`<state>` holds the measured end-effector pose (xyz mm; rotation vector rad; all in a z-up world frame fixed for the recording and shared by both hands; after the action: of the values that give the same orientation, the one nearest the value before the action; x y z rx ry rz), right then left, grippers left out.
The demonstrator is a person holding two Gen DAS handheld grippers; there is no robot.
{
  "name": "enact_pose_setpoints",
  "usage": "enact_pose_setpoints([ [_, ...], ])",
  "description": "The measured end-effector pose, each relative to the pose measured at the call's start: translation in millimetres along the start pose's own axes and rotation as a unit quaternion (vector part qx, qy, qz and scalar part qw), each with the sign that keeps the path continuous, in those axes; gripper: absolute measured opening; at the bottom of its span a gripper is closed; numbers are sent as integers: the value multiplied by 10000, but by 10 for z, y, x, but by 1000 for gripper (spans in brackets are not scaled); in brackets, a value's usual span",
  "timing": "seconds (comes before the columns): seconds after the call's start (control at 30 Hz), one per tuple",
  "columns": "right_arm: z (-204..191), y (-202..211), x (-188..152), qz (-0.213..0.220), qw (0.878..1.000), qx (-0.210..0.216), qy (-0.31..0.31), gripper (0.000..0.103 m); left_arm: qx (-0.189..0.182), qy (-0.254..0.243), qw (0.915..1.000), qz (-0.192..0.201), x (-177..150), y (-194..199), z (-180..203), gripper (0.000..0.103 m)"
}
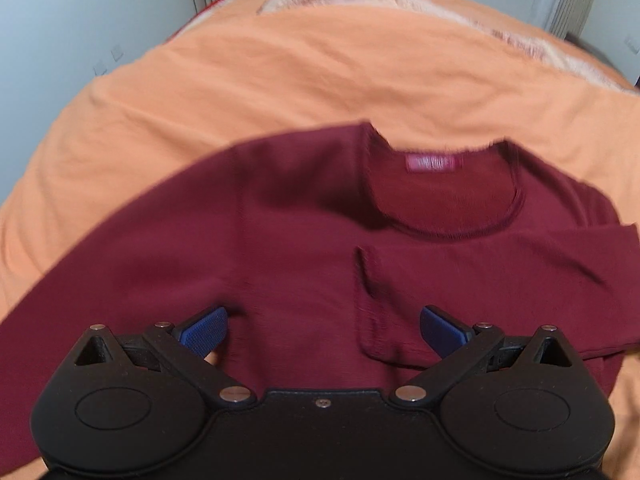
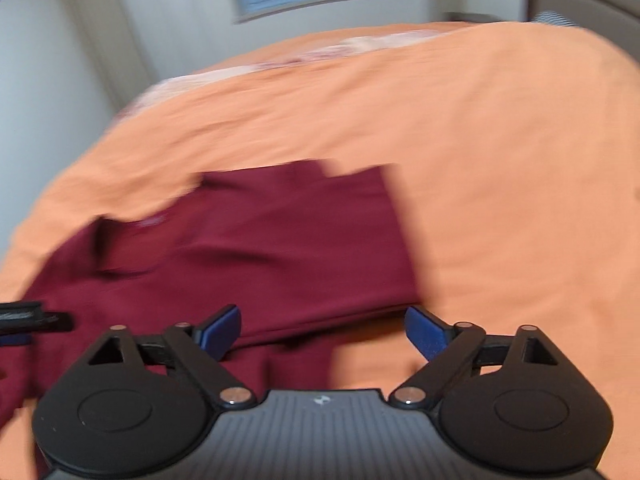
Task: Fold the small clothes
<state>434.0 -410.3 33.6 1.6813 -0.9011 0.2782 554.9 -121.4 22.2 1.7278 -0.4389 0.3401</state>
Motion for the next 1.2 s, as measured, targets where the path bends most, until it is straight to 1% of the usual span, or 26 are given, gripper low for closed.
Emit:
enact_pose_setpoints([
  [0.07,265,24,10,-5,9989,-459,93,94,70,-9,9999,-107,-3,-101,103,102],
  [0.13,472,-14,-33,-93,9971,-736,156,94,234,-27,9995,-194,-14,-193,187,102],
  [0.17,562,-59,-70,-211,9967,-772,124,94,344,-69,9991,-252,-25,-244,220,102],
  [0.2,650,-106,-117,-305,9967,-750,94,92,477,-121,9983,-328,-36,-296,242,102],
  [0.23,693,-137,-151,-331,9968,-719,91,86,601,-160,9973,-392,-41,-342,253,102],
  [0.3,716,-178,-184,-243,9973,-657,208,82,726,-194,9960,-482,-59,-412,254,102],
  [0.37,682,-220,-183,-81,9973,-594,416,81,741,-165,9956,-556,-75,-463,243,102],
  [0.4,646,-268,-179,-20,9972,-545,519,78,730,-126,9956,-575,-80,-477,233,102],
  [0.47,551,-329,-134,92,9969,-394,675,67,728,-75,9955,-607,-78,-495,228,103],
  [0.5,518,-350,-102,186,9965,-338,743,57,745,-71,9952,-627,-76,-503,233,103],
  [0.53,484,-365,-67,263,9959,-336,796,41,767,-74,9950,-640,-72,-506,227,103],
  [0.57,449,-391,-28,267,9955,-351,840,30,793,-81,9947,-645,-68,-507,221,103],
  [0.6,432,-418,4,202,9954,-336,877,13,814,-95,9945,-650,-61,-514,217,103],
  [0.63,406,-405,36,189,9948,-388,919,11,844,-113,9942,-654,-58,-516,222,103],
  [0.67,374,-368,63,222,9930,-537,1027,9,869,-137,9940,-656,-56,-514,227,103],
  [0.73,303,-283,96,272,9863,-876,1369,8,884,-205,9938,-637,-58,-508,222,103],
  [0.77,266,-253,98,282,9844,-930,1466,8,890,-246,9938,-620,-53,-515,213,103],
  [0.83,241,-307,80,122,9823,-1023,1565,8,914,-326,9936,-573,-57,-528,240,103],
  [0.9,275,-419,53,-82,9846,-1008,1429,8,929,-353,9934,-567,-51,-537,269,103],
  [1.0,306,-436,65,-97,9891,-900,1159,12,917,-327,9933,-629,-32,-485,258,102],
  [1.07,293,-366,66,-71,9890,-914,1160,24,909,-315,9936,-598,-36,-433,226,102],
  [1.13,281,-266,45,-81,9883,-977,1168,50,883,-285,9942,-538,-37,-358,160,102],
  [1.17,271,-216,27,-85,9884,-983,1155,56,856,-252,9946,-527,-43,-311,121,102],
  [1.2,261,-155,6,-101,9891,-959,1114,66,814,-208,9951,-529,-53,-262,76,102],
])
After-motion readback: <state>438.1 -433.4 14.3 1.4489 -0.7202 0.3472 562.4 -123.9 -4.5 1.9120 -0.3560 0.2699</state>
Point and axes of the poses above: each gripper's, at about its wrist camera, not at the fingertips, and y roughly against the way its jaws point, z to its right, x to its top, the point moved 4 cm from there along -y, roughly the way its jaws point, and after that the axes turned 12 degrees about x, right-handed, at the moved point
